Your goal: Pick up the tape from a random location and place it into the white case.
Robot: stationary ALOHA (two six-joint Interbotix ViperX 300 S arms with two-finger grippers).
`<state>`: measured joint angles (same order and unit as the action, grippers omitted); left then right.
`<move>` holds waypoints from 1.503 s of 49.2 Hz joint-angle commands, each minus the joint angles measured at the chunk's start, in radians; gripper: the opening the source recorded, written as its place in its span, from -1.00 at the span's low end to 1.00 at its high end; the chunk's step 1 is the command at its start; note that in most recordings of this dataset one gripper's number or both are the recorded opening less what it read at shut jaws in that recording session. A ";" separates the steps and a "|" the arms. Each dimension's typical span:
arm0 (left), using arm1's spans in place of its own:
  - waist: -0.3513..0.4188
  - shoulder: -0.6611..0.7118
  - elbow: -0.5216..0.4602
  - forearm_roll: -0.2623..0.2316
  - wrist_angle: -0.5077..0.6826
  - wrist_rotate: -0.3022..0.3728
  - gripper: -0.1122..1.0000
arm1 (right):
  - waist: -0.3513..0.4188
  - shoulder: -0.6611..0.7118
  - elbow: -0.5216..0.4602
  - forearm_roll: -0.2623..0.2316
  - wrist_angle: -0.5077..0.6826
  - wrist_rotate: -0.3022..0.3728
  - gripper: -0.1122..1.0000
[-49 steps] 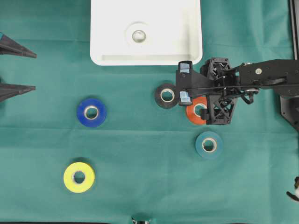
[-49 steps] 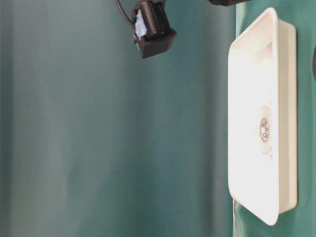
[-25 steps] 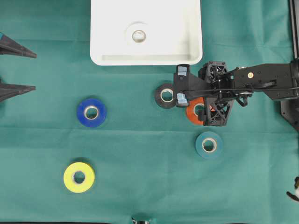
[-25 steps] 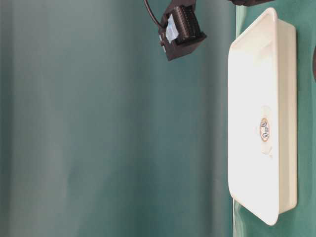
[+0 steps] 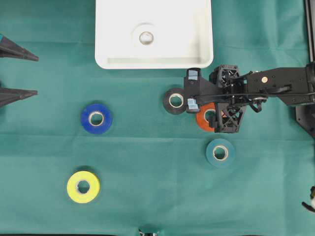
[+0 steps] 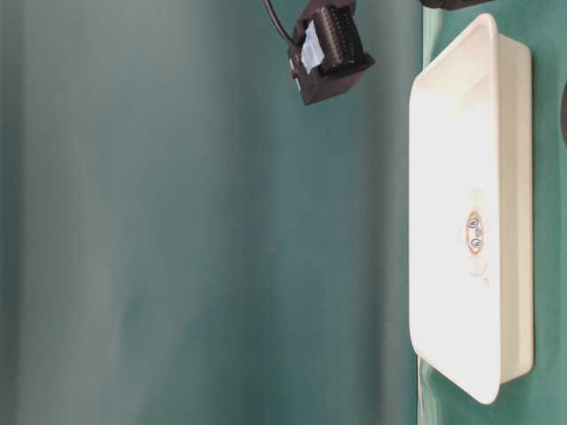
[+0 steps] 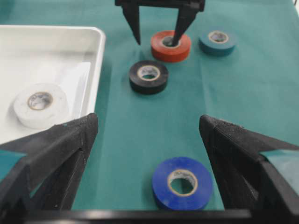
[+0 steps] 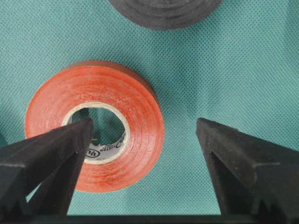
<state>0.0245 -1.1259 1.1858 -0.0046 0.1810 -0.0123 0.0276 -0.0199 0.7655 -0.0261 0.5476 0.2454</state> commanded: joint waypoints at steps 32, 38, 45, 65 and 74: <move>0.002 0.012 -0.011 -0.003 -0.005 -0.002 0.95 | -0.003 0.011 -0.006 -0.003 -0.040 -0.003 0.31; 0.002 0.012 -0.011 -0.002 -0.005 -0.002 0.95 | -0.003 0.011 -0.005 -0.003 -0.040 -0.002 -0.19; 0.002 0.012 -0.011 -0.003 -0.005 -0.002 0.95 | -0.003 0.011 -0.006 -0.003 -0.040 -0.003 -0.25; 0.002 0.012 -0.011 -0.003 -0.002 -0.002 0.95 | -0.003 0.011 -0.006 -0.005 -0.038 -0.003 -0.25; 0.002 0.012 -0.011 -0.003 0.000 -0.002 0.95 | -0.003 0.011 -0.006 -0.005 -0.037 -0.003 -0.25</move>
<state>0.0230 -1.1259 1.1858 -0.0046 0.1856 -0.0123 0.0276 0.0015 0.7685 -0.0291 0.5139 0.2424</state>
